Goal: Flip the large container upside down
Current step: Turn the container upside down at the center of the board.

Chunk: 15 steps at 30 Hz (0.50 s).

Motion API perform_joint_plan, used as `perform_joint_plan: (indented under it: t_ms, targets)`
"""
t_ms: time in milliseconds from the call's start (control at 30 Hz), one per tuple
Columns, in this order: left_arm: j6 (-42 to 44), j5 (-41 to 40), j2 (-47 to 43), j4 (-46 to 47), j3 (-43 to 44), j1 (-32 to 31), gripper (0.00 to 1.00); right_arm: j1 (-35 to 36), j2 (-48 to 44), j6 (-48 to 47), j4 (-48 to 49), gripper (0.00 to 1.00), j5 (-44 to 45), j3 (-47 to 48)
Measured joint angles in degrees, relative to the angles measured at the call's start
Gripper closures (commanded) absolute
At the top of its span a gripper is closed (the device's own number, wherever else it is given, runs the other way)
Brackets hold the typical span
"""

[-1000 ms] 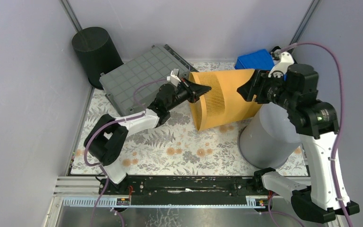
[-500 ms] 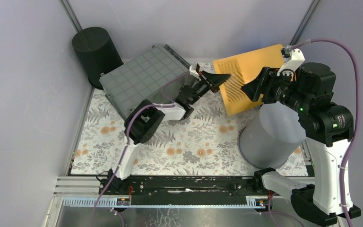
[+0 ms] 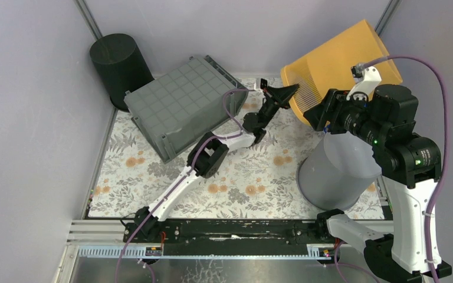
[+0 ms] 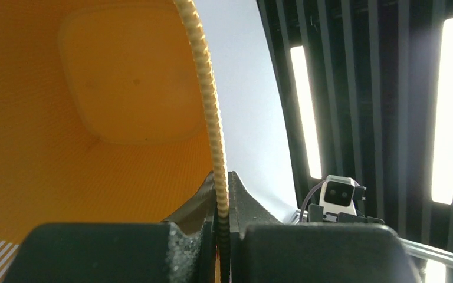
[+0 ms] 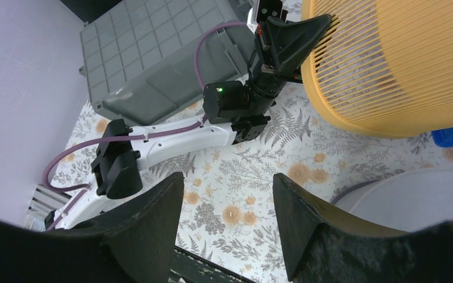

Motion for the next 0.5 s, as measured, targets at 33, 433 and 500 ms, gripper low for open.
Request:
perform_joint_plan:
  t_ms: [33,433,500]
  targets:
    - [-0.4,-0.3,1.2,0.3,0.6,-0.1,1.0,0.0,-0.2,-0.1,0.0,0.36,0.0,-0.7]
    - [-5.2,-6.4,11.0,4.2,2.0,-1.5,0.99,0.0,-0.7,-0.4,0.5,0.36,1.1,-6.6]
    - [-6.0,-7.1,11.0,4.8,1.1,-1.9,1.0,0.0,-1.0,-0.4,0.5,0.36,1.1,-7.2]
